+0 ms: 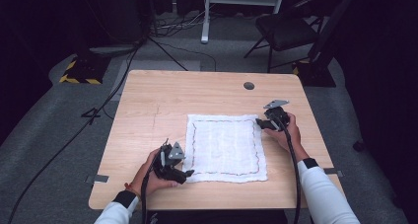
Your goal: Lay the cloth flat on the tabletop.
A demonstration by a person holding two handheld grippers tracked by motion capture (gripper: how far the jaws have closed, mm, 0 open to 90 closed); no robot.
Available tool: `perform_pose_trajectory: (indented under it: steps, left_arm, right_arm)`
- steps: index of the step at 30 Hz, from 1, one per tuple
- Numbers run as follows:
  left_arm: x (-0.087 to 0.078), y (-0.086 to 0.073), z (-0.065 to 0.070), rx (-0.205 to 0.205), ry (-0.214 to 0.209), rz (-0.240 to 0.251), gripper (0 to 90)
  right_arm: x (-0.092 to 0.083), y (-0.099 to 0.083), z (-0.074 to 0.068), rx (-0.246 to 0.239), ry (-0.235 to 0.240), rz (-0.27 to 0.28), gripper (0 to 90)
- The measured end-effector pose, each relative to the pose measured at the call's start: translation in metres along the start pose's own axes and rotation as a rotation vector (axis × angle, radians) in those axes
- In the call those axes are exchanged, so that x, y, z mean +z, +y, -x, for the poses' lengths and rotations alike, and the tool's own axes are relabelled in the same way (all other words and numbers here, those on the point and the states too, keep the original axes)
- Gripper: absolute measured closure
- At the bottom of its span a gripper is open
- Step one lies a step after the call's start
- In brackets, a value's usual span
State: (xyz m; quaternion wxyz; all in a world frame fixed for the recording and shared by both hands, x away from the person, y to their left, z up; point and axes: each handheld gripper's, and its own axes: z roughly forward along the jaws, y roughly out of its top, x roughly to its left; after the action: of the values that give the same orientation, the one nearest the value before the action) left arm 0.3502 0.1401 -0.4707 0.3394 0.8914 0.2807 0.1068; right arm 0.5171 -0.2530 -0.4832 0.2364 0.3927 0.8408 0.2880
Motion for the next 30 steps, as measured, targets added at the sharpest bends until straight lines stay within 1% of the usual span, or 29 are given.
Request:
perform_pose_trajectory:
  steps: [1, 3, 4, 5, 6, 7, 8, 9, 12, 13, 14, 15, 16, 17, 18, 19, 20, 21, 22, 24, 26, 30]
  left_arm:
    - [0.001, 0.005, -0.005, -0.010, 0.015, 0.014, 23.6]
    - [0.009, 0.015, -0.019, -0.032, 0.019, 0.034, 24.2]
    - [0.013, 0.018, -0.023, -0.039, 0.023, 0.033, 24.4]
    - [0.019, 0.023, -0.028, -0.038, 0.031, 0.027, 24.3]
    - [0.028, 0.028, -0.035, -0.040, 0.032, 0.021, 24.3]
    - [0.031, 0.030, -0.037, -0.043, 0.031, 0.025, 24.6]
    - [0.036, 0.033, -0.040, -0.033, 0.035, 0.027, 25.2]
    - [0.040, 0.035, -0.042, -0.025, 0.044, 0.027, 26.0]
    - [0.052, 0.040, -0.048, -0.008, 0.060, 0.031, 28.2]
    - [0.054, 0.040, -0.049, -0.009, 0.055, 0.020, 28.9]
    - [0.057, 0.040, -0.052, -0.019, 0.048, 0.010, 28.7]
    - [0.059, 0.040, -0.055, -0.028, 0.058, 0.011, 29.0]
    - [0.062, 0.040, -0.058, -0.048, 0.063, 0.016, 30.4]
    - [0.064, 0.041, -0.062, -0.068, 0.059, 0.007, 31.0]
    - [0.066, 0.041, -0.065, -0.084, 0.053, 0.008, 29.5]
    - [0.068, 0.042, -0.067, -0.085, 0.055, 0.006, 29.2]
    - [0.069, 0.042, -0.069, -0.090, 0.053, -0.008, 28.6]
    - [0.069, 0.042, -0.070, -0.103, 0.045, -0.006, 27.5]
    - [0.070, 0.042, -0.071, -0.104, 0.046, -0.007, 27.8]
    - [0.070, 0.043, -0.072, -0.099, 0.043, -0.005, 27.8]
    - [0.071, 0.043, -0.074, -0.110, 0.052, -0.002, 27.8]
    - [0.075, 0.047, -0.077, -0.113, 0.064, -0.003, 27.4]
  right_arm:
    - [-0.002, -0.001, 0.000, 0.007, 0.008, 0.008, 45.1]
    - [-0.008, -0.003, 0.000, 0.019, 0.028, 0.019, 45.5]
    - [-0.011, -0.004, -0.001, 0.013, 0.033, 0.026, 45.7]
    - [-0.013, -0.005, -0.003, 0.010, 0.041, 0.029, 45.9]
    - [-0.015, -0.006, -0.004, 0.006, 0.056, 0.035, 45.9]
    - [-0.019, -0.009, -0.009, -0.009, 0.084, 0.044, 46.5]
    - [-0.020, -0.009, -0.011, -0.016, 0.094, 0.044, 47.6]
    - [-0.022, -0.011, -0.015, -0.038, 0.102, 0.046, 49.1]
    - [-0.027, -0.015, -0.028, -0.080, 0.132, 0.038, 52.2]
    - [-0.029, -0.016, -0.032, -0.091, 0.147, 0.041, 52.8]
    - [-0.030, -0.017, -0.034, -0.093, 0.159, 0.043, 53.0]
    - [-0.031, -0.017, -0.037, -0.100, 0.174, 0.041, 53.2]
    - [-0.032, -0.018, -0.039, -0.105, 0.186, 0.046, 54.5]
    - [-0.031, -0.020, -0.041, -0.107, 0.191, 0.042, 54.7]
    - [-0.029, -0.021, -0.043, -0.112, 0.183, 0.025, 54.3]
    - [-0.027, -0.023, -0.044, -0.120, 0.171, 0.010, 53.9]
    - [-0.027, -0.024, -0.043, -0.108, 0.176, 0.020, 53.1]
    - [-0.027, -0.025, -0.042, -0.099, 0.175, 0.019, 52.6]
    - [-0.027, -0.026, -0.041, -0.092, 0.169, 0.017, 52.4]
    - [-0.027, -0.028, -0.038, -0.072, 0.181, 0.021, 51.9]
    - [-0.026, -0.028, -0.035, -0.054, 0.194, 0.019, 51.7]
    - [-0.023, -0.026, -0.030, -0.031, 0.185, 0.010, 50.7]
